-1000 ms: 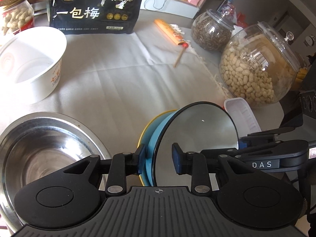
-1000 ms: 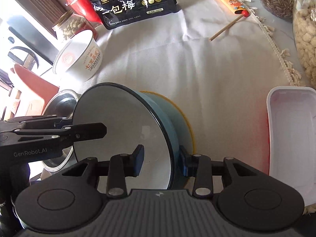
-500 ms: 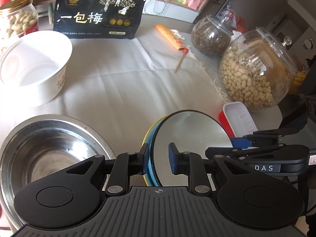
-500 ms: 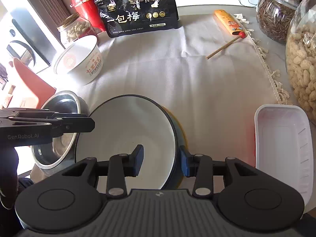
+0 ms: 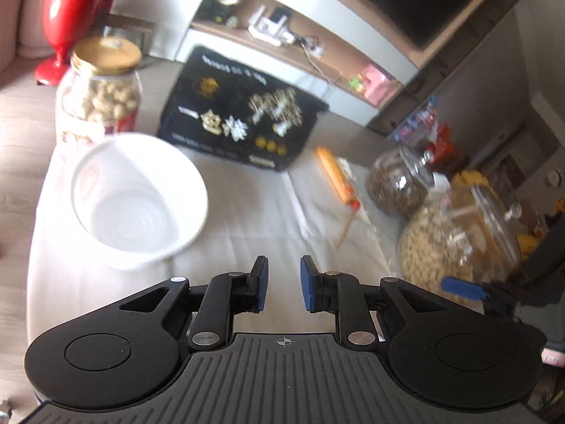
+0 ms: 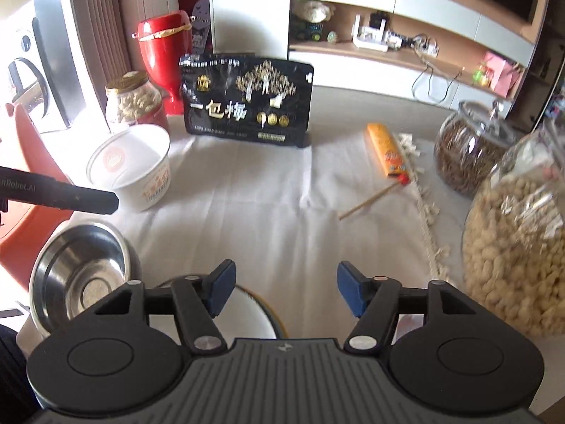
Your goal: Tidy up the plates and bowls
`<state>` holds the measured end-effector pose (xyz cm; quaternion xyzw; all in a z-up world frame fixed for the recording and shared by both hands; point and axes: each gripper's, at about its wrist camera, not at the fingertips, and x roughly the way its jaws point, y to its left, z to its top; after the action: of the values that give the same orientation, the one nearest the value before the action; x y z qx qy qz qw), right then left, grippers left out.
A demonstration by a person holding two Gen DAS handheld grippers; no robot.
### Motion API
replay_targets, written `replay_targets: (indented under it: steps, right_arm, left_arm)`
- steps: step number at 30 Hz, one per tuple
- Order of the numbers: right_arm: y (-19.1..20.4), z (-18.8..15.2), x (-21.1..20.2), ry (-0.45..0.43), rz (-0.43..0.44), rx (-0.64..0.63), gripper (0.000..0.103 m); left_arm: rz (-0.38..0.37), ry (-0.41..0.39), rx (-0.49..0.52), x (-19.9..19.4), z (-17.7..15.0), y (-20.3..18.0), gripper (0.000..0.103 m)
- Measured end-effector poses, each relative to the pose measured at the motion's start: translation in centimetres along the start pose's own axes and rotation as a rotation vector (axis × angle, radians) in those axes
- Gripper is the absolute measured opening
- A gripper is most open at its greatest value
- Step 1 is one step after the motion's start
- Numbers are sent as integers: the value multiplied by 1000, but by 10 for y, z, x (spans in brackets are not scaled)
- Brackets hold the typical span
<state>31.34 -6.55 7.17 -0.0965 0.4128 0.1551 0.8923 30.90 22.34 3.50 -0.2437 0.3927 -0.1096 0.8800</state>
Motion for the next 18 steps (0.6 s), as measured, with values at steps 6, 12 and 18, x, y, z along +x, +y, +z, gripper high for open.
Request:
replay_targets:
  steps: [6,12,18]
  right_arm:
    - [41,68,14,-124,-27,-80,85]
    - [83,104,91,57,140,-23,85]
    - [111,110,170,177,236,147,78]
  left_arm:
    - [231,-193,-142,-16,35,60,22]
    - [362,-129,-214,10,34,109,22]
    - [416,-60,-218,33,27,128,22]
